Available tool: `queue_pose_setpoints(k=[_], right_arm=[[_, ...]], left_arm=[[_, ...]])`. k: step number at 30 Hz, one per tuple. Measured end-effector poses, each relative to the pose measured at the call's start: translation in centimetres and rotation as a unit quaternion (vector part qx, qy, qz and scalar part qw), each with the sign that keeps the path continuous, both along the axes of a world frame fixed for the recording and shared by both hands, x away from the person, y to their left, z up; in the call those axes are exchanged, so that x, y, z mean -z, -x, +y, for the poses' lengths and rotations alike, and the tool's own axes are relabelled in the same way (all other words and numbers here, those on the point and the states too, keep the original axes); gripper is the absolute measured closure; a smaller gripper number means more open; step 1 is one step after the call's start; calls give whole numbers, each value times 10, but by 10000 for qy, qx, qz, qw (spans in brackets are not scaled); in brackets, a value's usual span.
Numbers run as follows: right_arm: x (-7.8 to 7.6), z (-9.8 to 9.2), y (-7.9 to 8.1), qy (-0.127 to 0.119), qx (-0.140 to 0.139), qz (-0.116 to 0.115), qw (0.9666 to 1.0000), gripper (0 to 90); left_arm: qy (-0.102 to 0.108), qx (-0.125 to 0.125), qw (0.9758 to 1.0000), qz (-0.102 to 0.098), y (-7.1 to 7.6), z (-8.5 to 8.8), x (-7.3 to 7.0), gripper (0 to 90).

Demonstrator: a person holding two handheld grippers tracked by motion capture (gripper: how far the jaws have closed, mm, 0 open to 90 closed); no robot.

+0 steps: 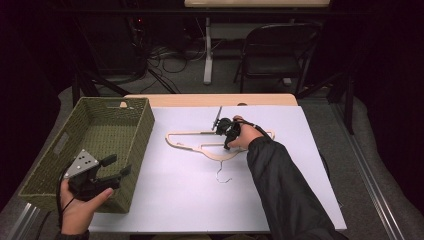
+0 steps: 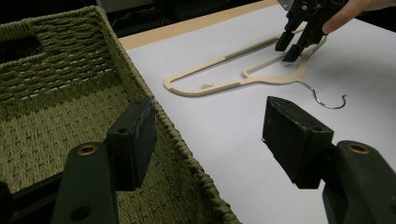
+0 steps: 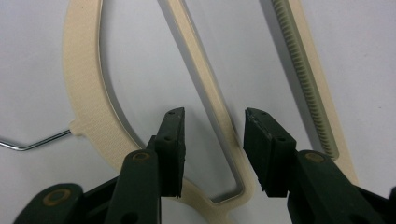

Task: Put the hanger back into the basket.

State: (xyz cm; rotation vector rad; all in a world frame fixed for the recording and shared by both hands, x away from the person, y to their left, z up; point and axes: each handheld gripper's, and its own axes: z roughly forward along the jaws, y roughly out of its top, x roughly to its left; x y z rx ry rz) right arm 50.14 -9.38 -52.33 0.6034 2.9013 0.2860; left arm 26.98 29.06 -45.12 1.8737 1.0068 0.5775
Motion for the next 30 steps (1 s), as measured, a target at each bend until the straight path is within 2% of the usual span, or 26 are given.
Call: queue_pose_setpoints(k=[2,3,7,8,9,11,14,16,17,21,22,24,26,27,28,29,30], right_arm=[[0,0,-1,35,16,19,10000,579],[2,0,-2,-84,26,19,10000,559],[2,-1,-5,-31,111,140,9998,545],[6,-2,-6,-197,104,79,9997,558],[6,-2,-6,-256,167,141,9994,568],[5,-4,-8,-230,197,253,9992,575],[4,-6,-10,-228,236,438,9985,633],[3,-7,-10,-209,268,520,9981,748],[3,-8,-10,-179,200,540,9982,753],[3,-6,-7,-128,76,510,9986,776],[7,-6,-3,-346,-23,398,9986,794],[7,-5,-1,-287,-83,432,9986,805],[2,-4,2,107,-231,650,9976,855],[-1,-4,3,295,-206,769,9964,858],[-1,-4,3,295,-206,769,9964,858],[1,-5,8,127,-14,734,9972,859],[1,-5,8,127,-14,734,9972,859]], left_arm=[[-3,1,10000,2,0,0,0,355],[-5,1,10000,2,0,0,0,355],[2,-7,10000,-3,0,1,0,355],[2,-7,10000,-3,0,1,0,355],[8,-10,10000,-6,0,1,0,355],[4,-10,10000,1,0,1,0,355],[2,-15,10000,5,0,2,0,355],[7,-34,10000,15,0,2,0,355],[8,-36,10000,15,0,2,0,355],[0,-34,10000,12,0,2,0,357],[-2,-44,10000,10,0,2,0,357],[4,-45,10000,5,0,1,0,357],[-3,-36,10000,-4,1,1,-1,358],[0,-40,10000,-8,1,1,-1,357],[0,-40,10000,-8,1,1,-1,358],[2,-42,10000,-13,1,1,-1,359],[2,-42,10000,-13,1,1,-1,359]])
